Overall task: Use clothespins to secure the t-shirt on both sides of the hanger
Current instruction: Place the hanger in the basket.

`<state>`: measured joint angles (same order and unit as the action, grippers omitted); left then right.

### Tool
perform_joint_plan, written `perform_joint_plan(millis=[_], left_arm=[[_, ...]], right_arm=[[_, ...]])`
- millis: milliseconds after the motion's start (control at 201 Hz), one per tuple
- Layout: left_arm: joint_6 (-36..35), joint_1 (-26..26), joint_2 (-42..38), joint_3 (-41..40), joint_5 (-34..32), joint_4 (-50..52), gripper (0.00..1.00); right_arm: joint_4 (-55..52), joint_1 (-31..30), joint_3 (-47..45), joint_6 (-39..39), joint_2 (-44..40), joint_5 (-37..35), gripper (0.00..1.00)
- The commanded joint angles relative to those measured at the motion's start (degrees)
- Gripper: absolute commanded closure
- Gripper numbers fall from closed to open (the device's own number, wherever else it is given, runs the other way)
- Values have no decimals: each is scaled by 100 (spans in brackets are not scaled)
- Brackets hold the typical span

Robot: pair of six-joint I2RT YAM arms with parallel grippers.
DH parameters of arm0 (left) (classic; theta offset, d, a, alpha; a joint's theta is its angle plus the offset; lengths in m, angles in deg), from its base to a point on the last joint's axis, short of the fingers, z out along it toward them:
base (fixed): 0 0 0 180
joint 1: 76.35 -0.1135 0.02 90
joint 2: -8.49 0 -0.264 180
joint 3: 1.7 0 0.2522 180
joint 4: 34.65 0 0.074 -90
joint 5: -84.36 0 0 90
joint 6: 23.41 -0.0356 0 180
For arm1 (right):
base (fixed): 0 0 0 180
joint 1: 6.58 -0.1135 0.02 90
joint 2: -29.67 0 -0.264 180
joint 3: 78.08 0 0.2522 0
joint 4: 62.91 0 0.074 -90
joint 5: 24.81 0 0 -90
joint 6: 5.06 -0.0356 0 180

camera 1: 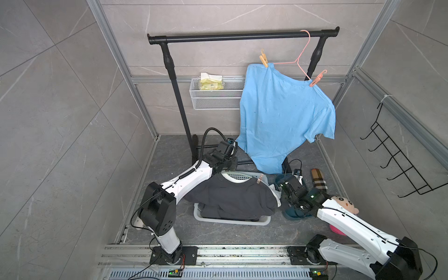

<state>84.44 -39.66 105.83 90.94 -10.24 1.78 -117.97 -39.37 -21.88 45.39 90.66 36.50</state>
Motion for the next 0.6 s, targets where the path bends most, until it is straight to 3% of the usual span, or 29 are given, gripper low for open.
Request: perform_joint_plan(millis=[0,80,264,408,523,592], left_arm=[[155,-133,-46,87,-101,0,80],[-4,-142,-160,76,-32,-10,64],[-392,-135,-738,-224,-124,-148,43],[-670,-141,-1325,-916,-402,-684,33],[-838,-135,-1562,-1161,-508,-700,31],[-969,-137,-1712,-1335,-496,-723,25]], right_arm=[[459,338,-229,-231,131,500,34],[709,609,-271,-207,219,709,33],[1074,1087,-209,25,624,1031,35],[1318,1467,-279,60,676,1588,36],[1440,1531,-314,38,606,1649,32],[1445,1633,-352,118,752,1653,36]])
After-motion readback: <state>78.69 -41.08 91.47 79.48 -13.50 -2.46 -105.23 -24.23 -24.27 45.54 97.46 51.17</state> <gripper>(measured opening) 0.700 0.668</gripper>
